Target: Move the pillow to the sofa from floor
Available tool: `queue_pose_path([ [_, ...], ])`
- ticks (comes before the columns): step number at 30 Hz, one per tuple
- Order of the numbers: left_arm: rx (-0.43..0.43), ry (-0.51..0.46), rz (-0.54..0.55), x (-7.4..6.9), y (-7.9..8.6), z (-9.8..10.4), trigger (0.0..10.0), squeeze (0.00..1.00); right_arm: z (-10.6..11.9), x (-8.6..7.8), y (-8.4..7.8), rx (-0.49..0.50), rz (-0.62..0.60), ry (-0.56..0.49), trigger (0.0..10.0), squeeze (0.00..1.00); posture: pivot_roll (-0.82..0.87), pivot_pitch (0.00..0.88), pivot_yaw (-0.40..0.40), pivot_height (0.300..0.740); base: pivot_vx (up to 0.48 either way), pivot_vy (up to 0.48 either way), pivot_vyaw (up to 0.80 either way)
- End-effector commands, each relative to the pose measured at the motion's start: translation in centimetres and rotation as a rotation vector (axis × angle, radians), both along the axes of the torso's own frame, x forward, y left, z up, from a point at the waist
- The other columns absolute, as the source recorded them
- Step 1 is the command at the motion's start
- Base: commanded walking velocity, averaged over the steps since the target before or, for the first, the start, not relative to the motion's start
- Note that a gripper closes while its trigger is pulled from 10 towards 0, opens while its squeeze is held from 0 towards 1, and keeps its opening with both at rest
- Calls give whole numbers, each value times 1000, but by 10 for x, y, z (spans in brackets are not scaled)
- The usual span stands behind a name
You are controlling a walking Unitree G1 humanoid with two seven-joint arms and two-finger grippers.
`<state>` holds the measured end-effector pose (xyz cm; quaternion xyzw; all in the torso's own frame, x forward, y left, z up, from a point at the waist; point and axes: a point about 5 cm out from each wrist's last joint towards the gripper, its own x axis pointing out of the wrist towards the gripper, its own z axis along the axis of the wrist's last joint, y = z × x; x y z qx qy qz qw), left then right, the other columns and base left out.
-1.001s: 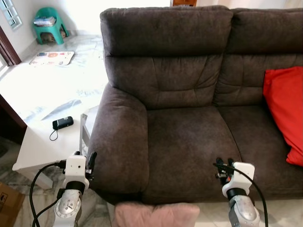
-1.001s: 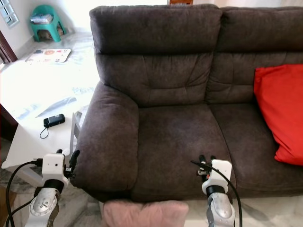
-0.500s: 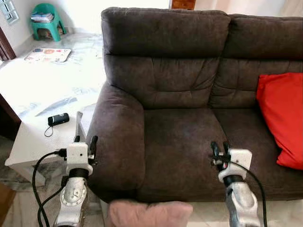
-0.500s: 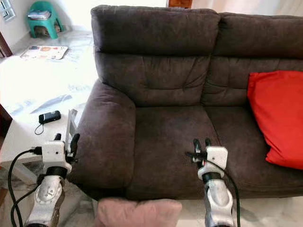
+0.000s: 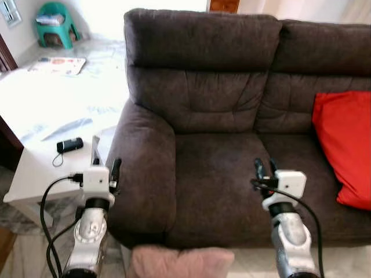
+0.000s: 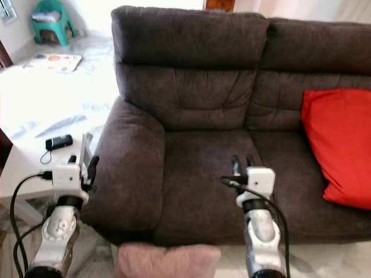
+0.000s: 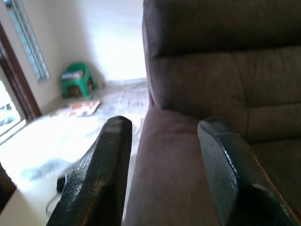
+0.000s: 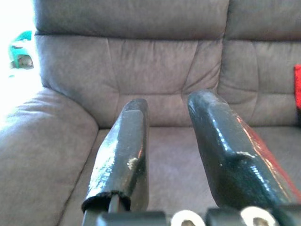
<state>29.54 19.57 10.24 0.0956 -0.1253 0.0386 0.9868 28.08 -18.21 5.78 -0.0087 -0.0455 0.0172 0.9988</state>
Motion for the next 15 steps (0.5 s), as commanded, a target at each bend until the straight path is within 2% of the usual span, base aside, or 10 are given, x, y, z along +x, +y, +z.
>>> queue_pose_path([
  [1, 0, -3, -20, 3, -3, 5, 10000, 0, -1, -3, -2, -3, -18, 7, 10000, 0, 92, 0, -7, 740, 0, 0, 0],
  [15, 11, 40, -39, 0, -5, -3, 10000, 0, 2, -5, -7, -16, -51, 10, 10000, 0, 69, 0, 4, 740, 0, 0, 0],
])
